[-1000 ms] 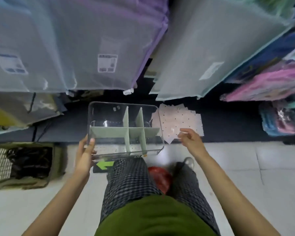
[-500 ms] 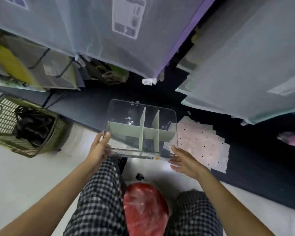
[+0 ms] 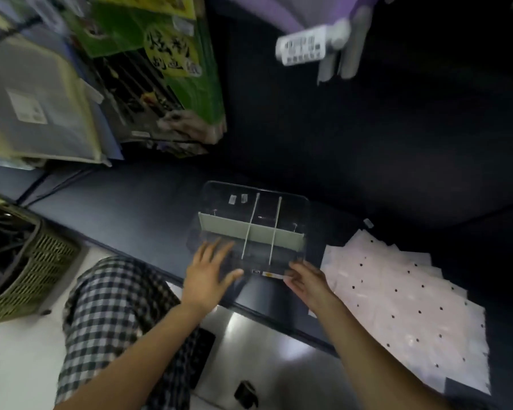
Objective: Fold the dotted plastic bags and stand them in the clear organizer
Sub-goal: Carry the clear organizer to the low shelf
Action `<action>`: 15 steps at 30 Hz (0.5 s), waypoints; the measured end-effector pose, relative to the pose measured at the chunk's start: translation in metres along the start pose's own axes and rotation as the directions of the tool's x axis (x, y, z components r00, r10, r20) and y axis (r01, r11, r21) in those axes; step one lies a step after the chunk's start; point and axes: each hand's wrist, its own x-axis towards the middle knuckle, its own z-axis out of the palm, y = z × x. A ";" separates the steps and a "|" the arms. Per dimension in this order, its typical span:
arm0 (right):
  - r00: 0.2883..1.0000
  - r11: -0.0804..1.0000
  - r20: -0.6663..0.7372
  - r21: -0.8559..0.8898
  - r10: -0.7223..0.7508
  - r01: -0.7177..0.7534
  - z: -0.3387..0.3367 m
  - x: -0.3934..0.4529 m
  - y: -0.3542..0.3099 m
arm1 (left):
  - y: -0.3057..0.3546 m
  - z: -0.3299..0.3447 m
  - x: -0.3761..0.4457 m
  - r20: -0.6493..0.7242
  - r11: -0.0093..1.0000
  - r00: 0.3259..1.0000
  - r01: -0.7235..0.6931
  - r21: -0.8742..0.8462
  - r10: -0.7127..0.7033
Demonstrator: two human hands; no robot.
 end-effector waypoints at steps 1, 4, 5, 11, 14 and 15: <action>1.000 1.000 -0.002 0.028 -0.002 0.002 0.004 0.014 0.006 | -0.006 0.016 0.006 0.038 0.998 0.999 -0.037 0.056 0.035; 0.999 0.997 -0.015 0.073 -0.030 0.031 0.013 0.045 0.021 | -0.016 0.060 0.019 0.118 0.979 0.991 -0.080 0.186 0.059; 0.999 0.996 -0.015 0.077 -0.037 0.038 0.014 0.052 0.025 | -0.016 0.073 0.022 0.120 0.975 0.991 -0.090 0.201 0.067; 0.992 0.990 0.051 0.095 -0.112 0.107 0.013 0.083 0.042 | -0.022 0.110 0.031 0.133 0.957 0.986 -0.133 0.259 0.101; 0.983 0.987 0.096 0.023 -0.159 0.157 0.007 0.088 0.045 | -0.030 0.118 0.030 0.230 0.955 0.971 -0.134 0.266 0.072; 0.980 0.985 0.102 0.009 -0.170 0.170 0.000 0.088 0.046 | -0.029 0.122 0.030 0.264 0.956 0.962 -0.135 0.262 0.064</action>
